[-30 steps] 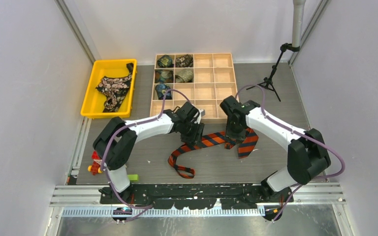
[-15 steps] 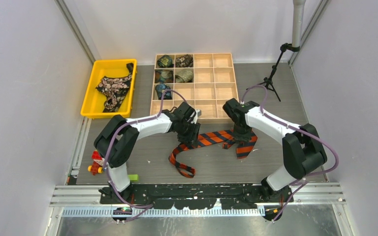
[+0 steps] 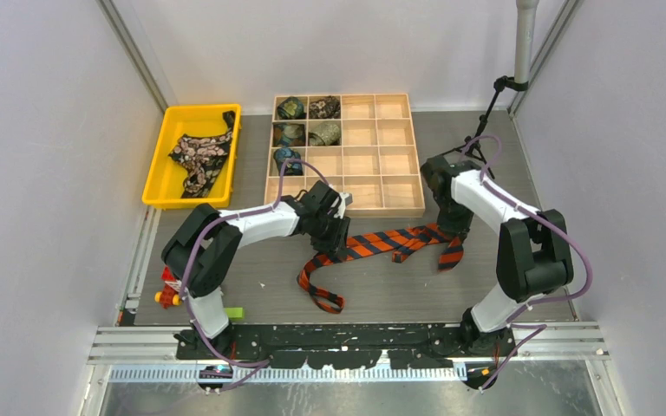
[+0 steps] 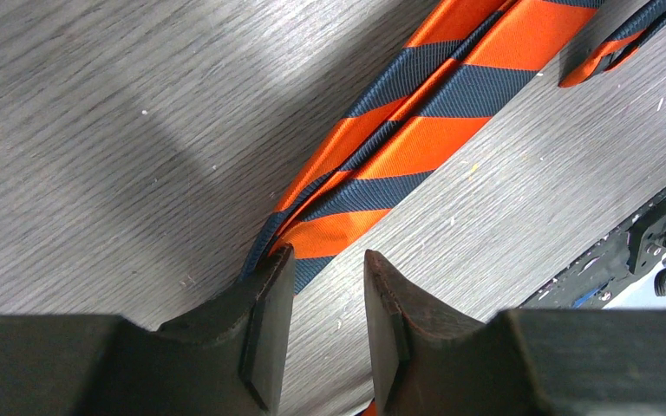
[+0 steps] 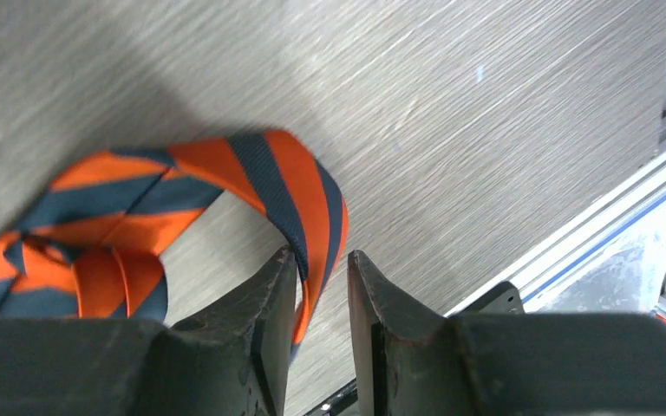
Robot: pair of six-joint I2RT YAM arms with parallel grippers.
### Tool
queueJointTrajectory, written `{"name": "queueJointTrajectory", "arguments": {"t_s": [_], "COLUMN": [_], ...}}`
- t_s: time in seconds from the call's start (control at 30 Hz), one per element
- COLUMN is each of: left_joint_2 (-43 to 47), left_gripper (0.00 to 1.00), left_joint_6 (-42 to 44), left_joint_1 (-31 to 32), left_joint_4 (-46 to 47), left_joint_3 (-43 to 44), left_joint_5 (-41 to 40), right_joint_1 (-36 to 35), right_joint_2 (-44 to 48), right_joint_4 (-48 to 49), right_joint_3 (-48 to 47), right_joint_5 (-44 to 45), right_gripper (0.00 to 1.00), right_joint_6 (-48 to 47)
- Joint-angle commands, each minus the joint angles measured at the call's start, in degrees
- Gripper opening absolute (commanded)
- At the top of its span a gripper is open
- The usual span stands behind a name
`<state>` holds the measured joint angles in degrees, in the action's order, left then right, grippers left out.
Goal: Roll the ties
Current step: Flatten out the tie at the center of the board.
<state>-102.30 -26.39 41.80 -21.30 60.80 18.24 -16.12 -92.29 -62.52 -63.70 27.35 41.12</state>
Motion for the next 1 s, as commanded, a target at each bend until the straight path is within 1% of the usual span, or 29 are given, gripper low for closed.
{"name": "queueJointTrajectory", "arguments": {"t_s": [0.0, 0.17, 0.27, 0.33, 0.4, 0.47, 0.57, 0.63, 0.8, 0.97], "left_joint_2": [-0.5, -0.2, 0.1, 0.6, 0.9, 1.1, 1.4, 2.1, 4.4, 7.7], "left_gripper": [0.37, 0.36, 0.36, 0.36, 0.35, 0.35, 0.35, 0.34, 0.34, 0.34], "left_joint_6": [2.1, 2.5, 2.6, 2.7, 2.6, 2.2, 1.4, 0.7, -0.4, -1.6], "left_joint_1": [-0.6, -1.3, -1.5, -1.6, -1.6, -1.6, -1.6, -1.6, -1.4, 0.2], "left_joint_4": [-2.4, -2.4, -2.5, -2.6, -2.5, -2.4, -2.3, -2.4, -3.2, -4.9], "left_joint_3": [-2.9, -4.1, -4.9, -5.3, -5.6, -5.8, -5.7, -5.8, -6.1, -6.9], "left_joint_5": [-1.7, -1.1, -0.7, -0.4, 0.1, 0.8, 2.1, 2.8, 4.3, 5.2], "right_joint_1": [4.6, 10.2, 13.6, 14.8, 14.9, 14.7, 13.6, 12.1, 2.6, -5.6], "right_joint_2": [-2.5, -8.2, -12.5, -14.2, -14.5, -13.5, -10.3, -7.5, 1.1, 6.3], "right_joint_4": [-1.1, -0.9, -1.7, -3.2, -5.0, -6.3, -6.9, -6.6, -1.7, 3.2], "right_joint_3": [-5.8, -12.2, -17.8, -21.9, -25.7, -29.2, -31.4, -30.3, -19.0, -10.2], "right_joint_5": [4.5, 5.8, 6.2, 7.0, 7.2, 5.5, 2.8, 0.3, -7.5, -12.6], "right_gripper": [0.34, 0.43, 0.48, 0.5, 0.53, 0.55, 0.58, 0.59, 0.59, 0.58], "right_joint_6": [-4.7, -10.1, -12.4, -12.7, -13.1, -13.1, -13.5, -13.5, -11.2, -5.2]}}
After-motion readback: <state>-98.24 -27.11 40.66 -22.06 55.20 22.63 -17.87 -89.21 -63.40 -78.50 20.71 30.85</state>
